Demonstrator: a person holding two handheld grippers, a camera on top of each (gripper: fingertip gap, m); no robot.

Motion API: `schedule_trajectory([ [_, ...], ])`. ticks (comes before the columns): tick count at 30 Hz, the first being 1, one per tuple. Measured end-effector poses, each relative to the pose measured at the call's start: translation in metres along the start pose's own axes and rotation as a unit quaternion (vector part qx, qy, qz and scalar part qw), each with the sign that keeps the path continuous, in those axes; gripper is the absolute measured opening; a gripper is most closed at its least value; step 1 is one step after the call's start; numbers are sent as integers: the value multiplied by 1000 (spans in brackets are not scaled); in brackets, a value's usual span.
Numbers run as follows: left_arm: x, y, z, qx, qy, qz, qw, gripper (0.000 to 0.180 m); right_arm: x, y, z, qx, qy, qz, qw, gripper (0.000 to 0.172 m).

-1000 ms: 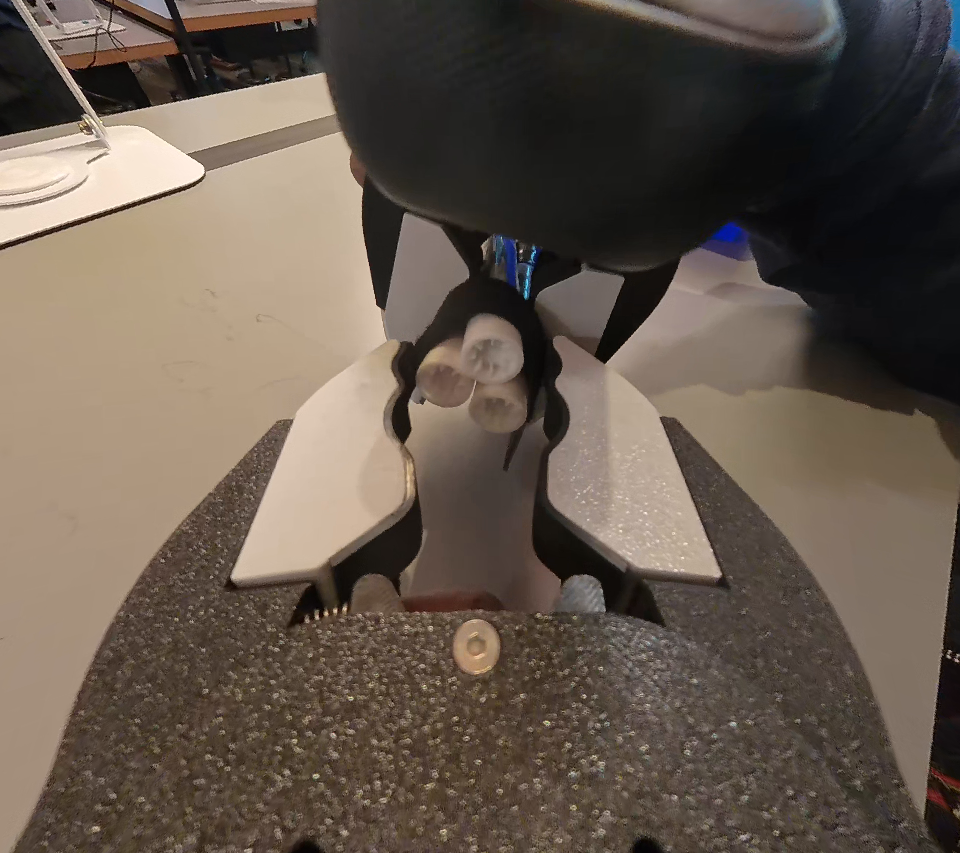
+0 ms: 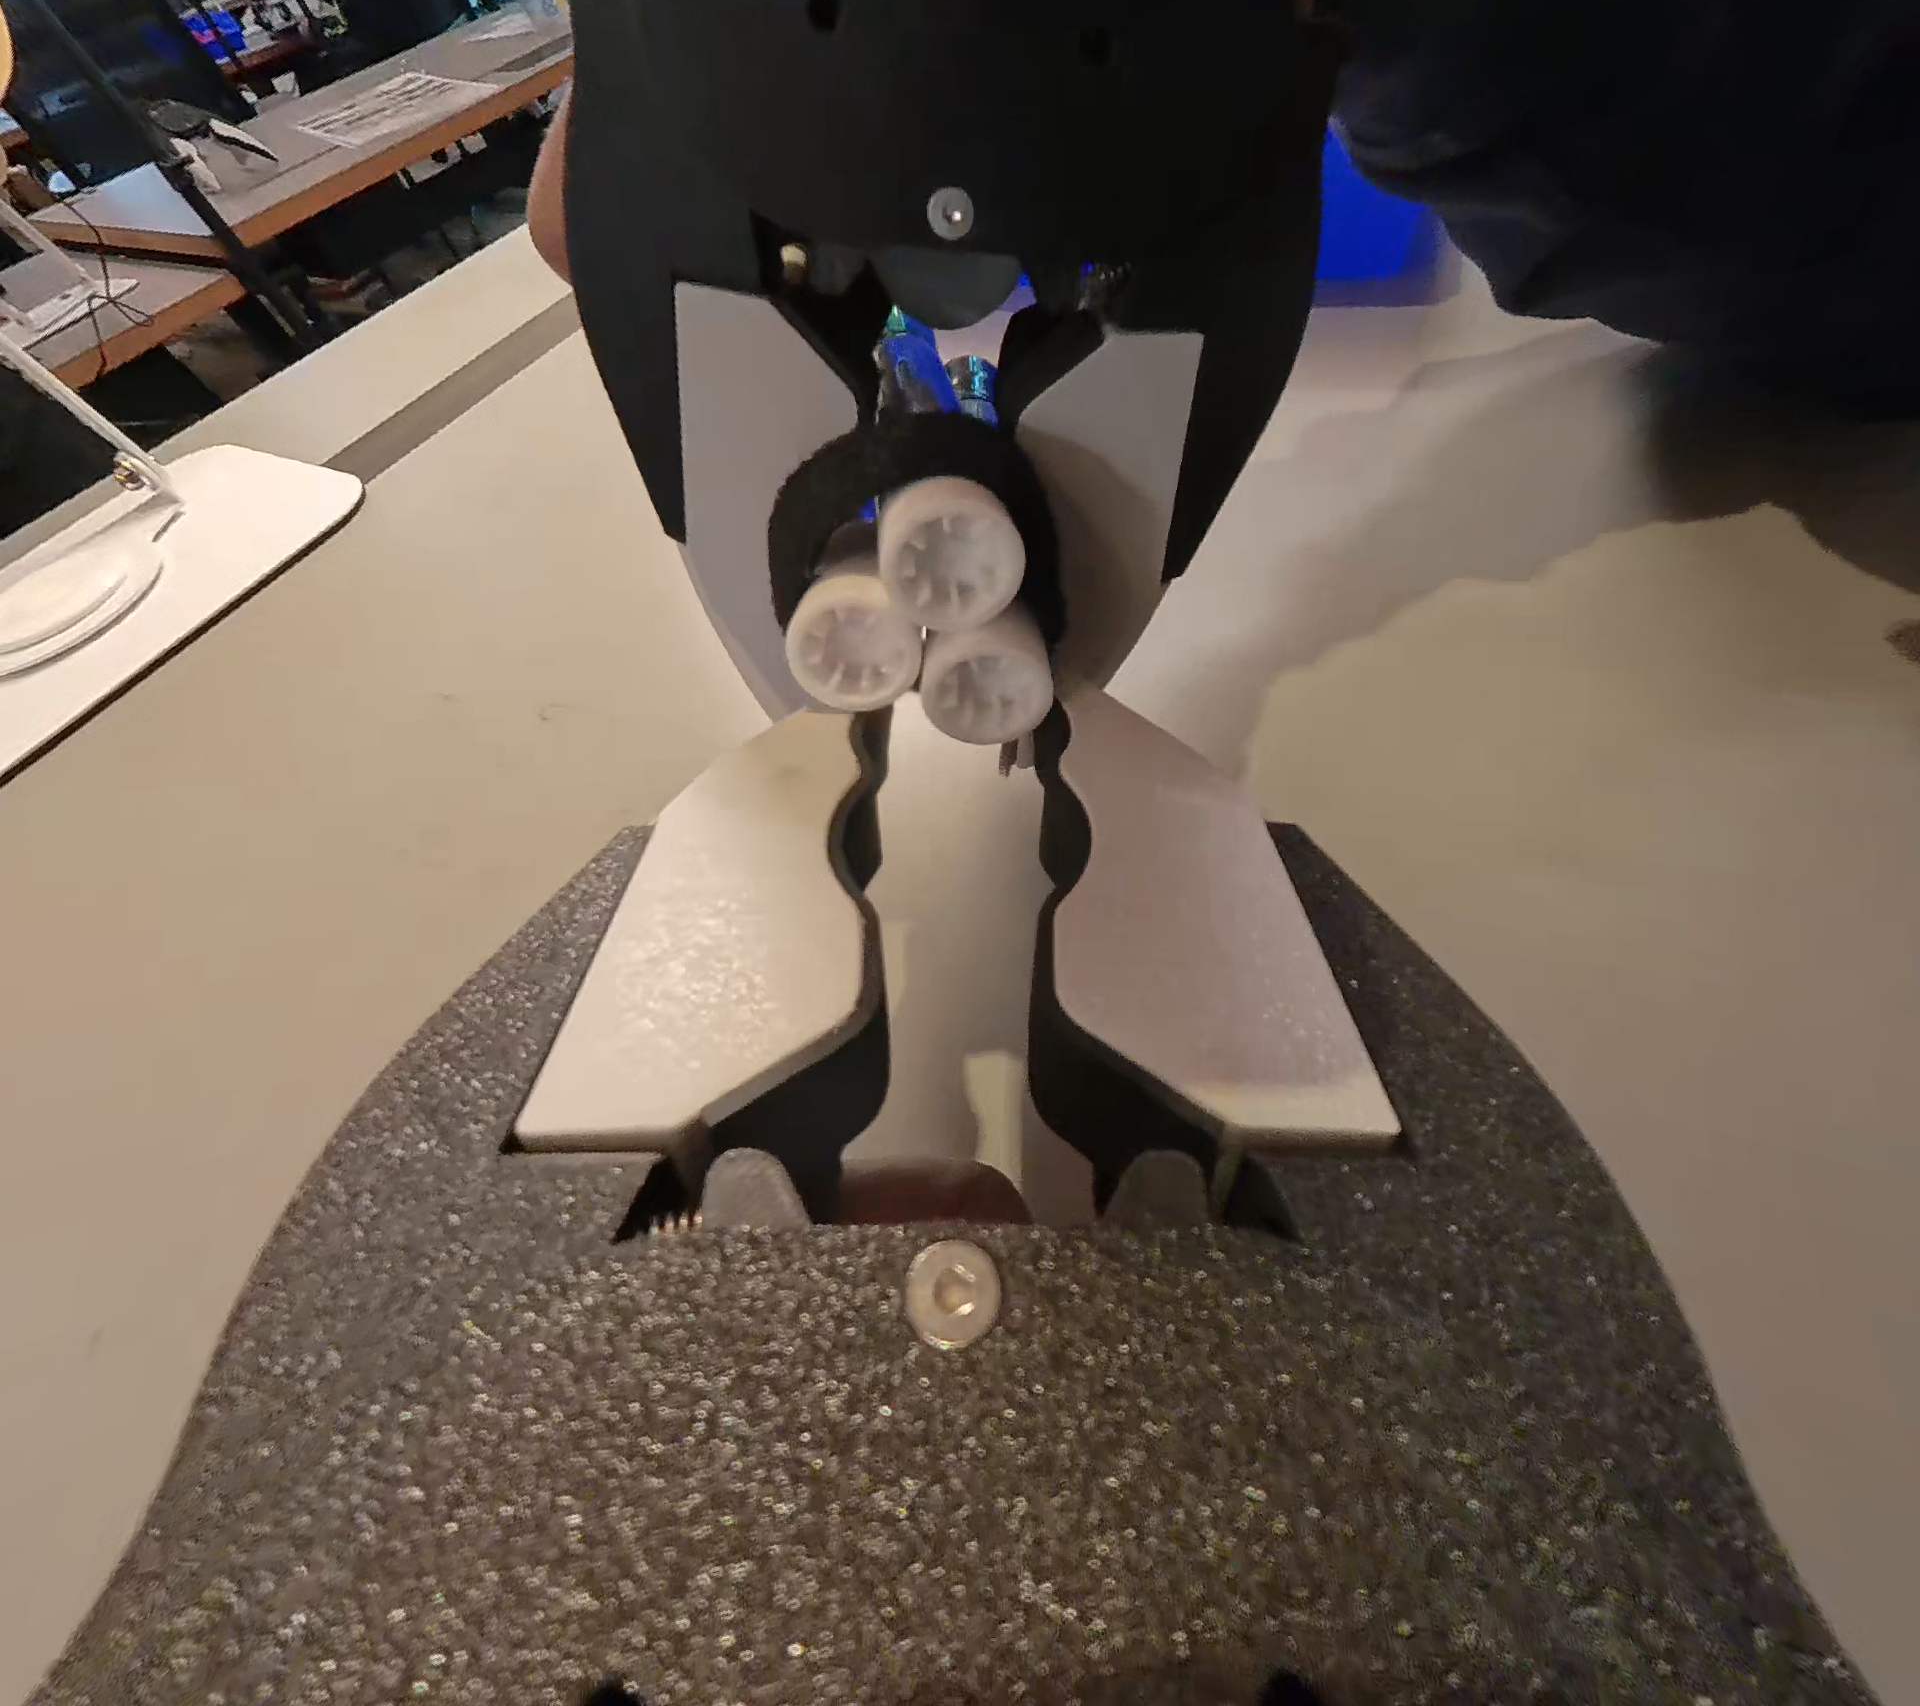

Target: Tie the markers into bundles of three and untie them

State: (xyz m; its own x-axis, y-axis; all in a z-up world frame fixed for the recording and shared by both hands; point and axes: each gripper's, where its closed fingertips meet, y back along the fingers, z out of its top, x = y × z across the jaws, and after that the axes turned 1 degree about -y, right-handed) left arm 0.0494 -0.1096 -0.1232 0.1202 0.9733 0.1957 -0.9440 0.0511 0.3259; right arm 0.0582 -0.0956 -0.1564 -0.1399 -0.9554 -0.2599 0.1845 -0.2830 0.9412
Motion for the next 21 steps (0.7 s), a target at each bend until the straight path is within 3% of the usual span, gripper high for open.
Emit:
schedule_trajectory([
  [10,2,-2,-1,0,-32,-16,999,20,-1,-3,0,-16,-14,15,1000,43],
  [21,7,10,6,-23,-182,27,983,16,11,7,9,-29,-7,71,997,43],
])
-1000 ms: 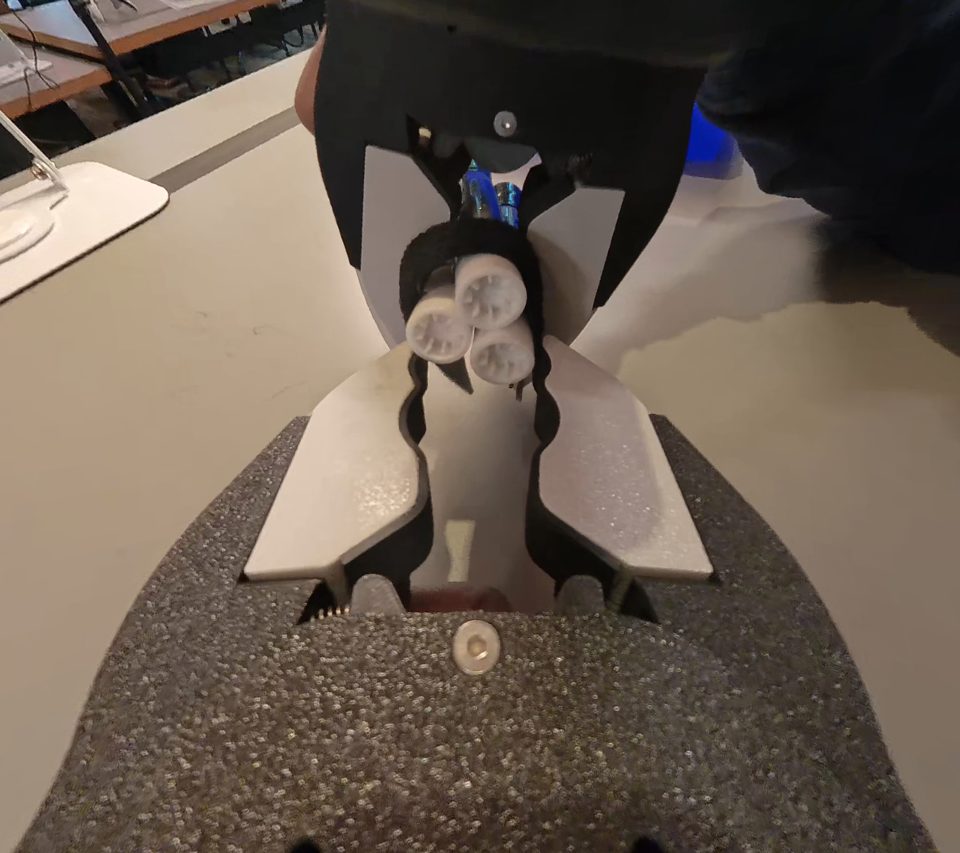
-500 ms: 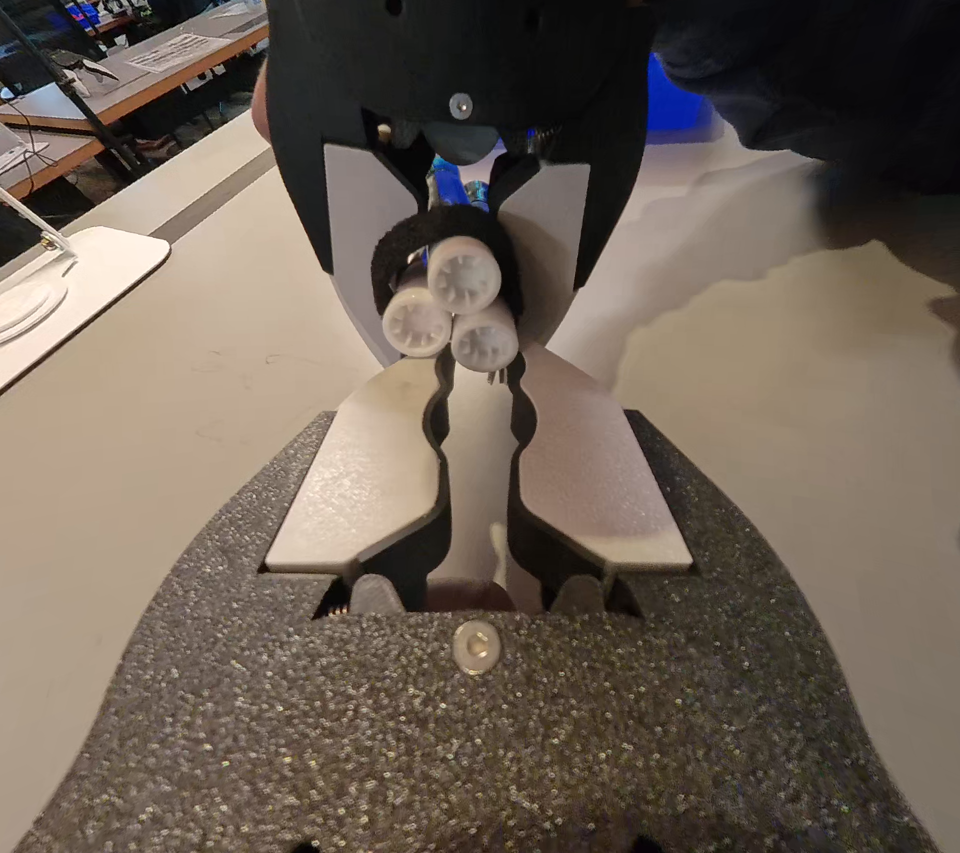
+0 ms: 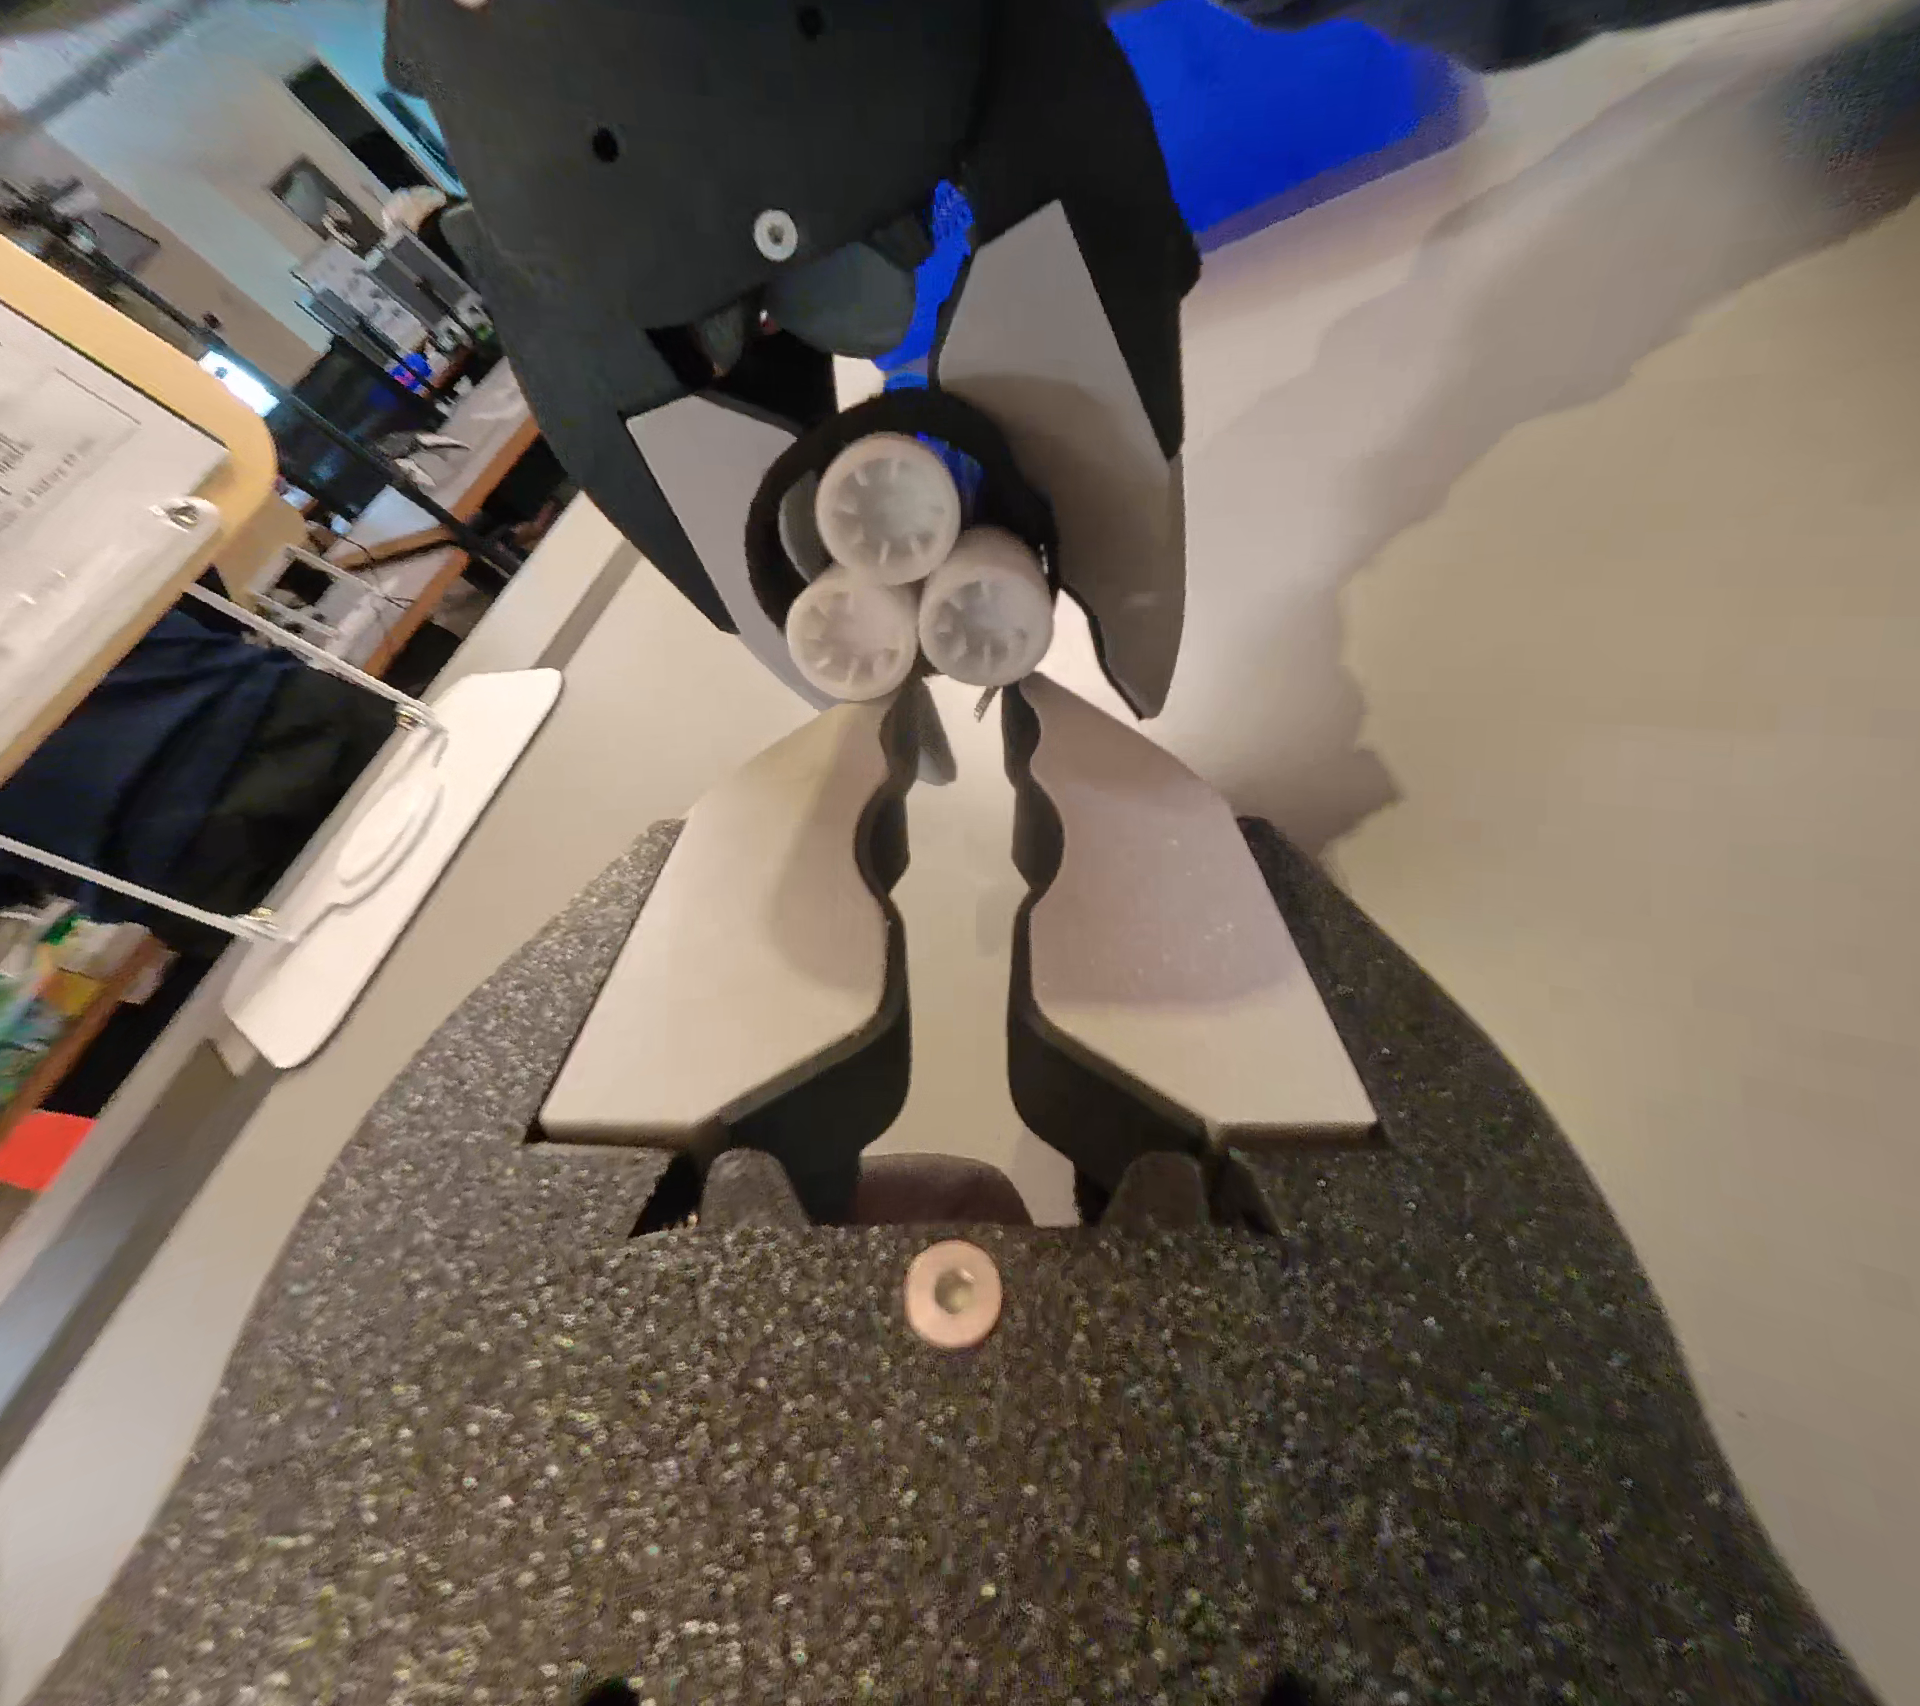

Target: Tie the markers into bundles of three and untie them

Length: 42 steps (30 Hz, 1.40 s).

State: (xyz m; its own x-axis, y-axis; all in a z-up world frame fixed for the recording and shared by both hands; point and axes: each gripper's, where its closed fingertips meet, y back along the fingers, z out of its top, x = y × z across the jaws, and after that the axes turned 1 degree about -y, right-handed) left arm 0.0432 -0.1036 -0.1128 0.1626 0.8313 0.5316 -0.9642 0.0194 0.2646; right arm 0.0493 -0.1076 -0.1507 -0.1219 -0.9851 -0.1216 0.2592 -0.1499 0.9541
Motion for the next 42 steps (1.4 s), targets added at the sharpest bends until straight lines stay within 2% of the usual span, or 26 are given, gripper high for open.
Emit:
schedule_trajectory([
  [5,1,5,9,-6,-43,27,999,10,8,7,6,-5,7,13,1000,43],
  [9,3,9,15,-7,-45,52,998,6,11,10,11,-12,5,17,1000,42],
  [22,6,17,23,-32,47,100,993,0,15,14,20,-16,-1,15,1000,42],
  [33,5,23,13,-28,51,91,994,10,10,16,20,0,4,2,1000,42],
  [39,9,27,4,-18,81,84,993,12,7,14,21,4,10,-8,1000,42],
  [42,10,30,-1,-10,126,67,990,12,4,14,21,8,19,-21,1000,42],
])
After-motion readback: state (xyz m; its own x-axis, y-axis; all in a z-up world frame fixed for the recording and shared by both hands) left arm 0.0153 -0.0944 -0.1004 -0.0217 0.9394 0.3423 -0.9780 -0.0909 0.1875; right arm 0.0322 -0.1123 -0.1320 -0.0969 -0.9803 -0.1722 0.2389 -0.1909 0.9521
